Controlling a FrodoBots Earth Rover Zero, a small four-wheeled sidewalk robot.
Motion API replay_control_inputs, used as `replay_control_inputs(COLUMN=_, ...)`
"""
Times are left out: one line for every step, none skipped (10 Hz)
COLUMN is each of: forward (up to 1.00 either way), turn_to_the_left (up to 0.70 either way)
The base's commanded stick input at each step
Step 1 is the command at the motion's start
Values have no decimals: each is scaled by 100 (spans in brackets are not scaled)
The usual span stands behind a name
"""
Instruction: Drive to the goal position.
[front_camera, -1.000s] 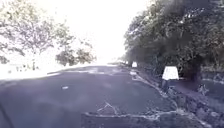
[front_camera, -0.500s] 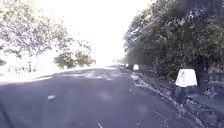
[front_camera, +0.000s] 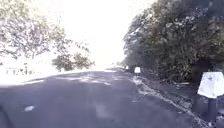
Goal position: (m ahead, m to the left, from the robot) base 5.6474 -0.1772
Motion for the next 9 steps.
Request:
replay_control_inputs(forward=100, turn_to_the_left=0)
replay_control_inputs(forward=100, turn_to_the_left=0)
replay_control_inputs(forward=100, turn_to_the_left=0)
replay_control_inputs(forward=100, turn_to_the_left=0)
replay_control_inputs(forward=100, turn_to_the_left=0)
replay_control_inputs(forward=100, turn_to_the_left=0)
replay_control_inputs(forward=100, turn_to_the_left=0)
replay_control_inputs(forward=100, turn_to_the_left=0)
replay_control_inputs(forward=100, turn_to_the_left=0)
